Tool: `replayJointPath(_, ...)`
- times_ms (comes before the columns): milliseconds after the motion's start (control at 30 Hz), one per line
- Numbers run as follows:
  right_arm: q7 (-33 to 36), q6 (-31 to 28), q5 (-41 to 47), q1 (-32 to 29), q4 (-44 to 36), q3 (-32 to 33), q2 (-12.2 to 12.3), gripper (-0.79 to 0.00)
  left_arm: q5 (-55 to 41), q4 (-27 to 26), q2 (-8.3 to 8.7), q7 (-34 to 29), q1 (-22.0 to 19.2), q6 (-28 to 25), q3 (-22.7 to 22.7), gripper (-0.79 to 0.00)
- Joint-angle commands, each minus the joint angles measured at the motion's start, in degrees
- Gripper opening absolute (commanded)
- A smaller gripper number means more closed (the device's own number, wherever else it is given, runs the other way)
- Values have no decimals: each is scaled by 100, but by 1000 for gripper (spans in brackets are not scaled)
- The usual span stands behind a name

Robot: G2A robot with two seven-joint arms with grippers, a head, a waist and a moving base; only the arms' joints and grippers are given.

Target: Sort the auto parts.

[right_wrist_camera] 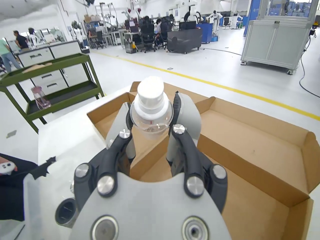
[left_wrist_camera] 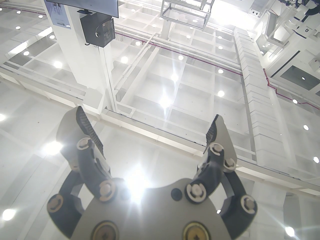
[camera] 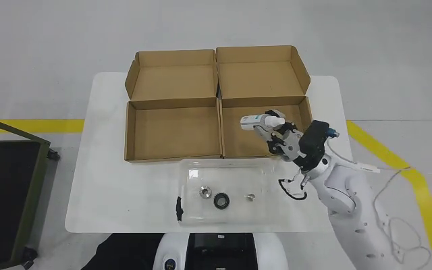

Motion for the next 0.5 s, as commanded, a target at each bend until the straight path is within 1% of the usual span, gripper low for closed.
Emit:
replayJointPath(0,129,77,-110,126,129,-65,-7,-785,0,0,0,0,0,0,0,0)
replayJointPath(267,570,281,-176,603,691,-464,-65,-785,0,0,0,0,0,0,0,0)
replayJointPath(333,699,384,-103,727,872,-582,-90,-785,0,0,0,0,0,0,0,0)
replayJointPath(467,995,630,-284,1000,1165,-847,-138,-785,0,0,0,0,0,0,0,0)
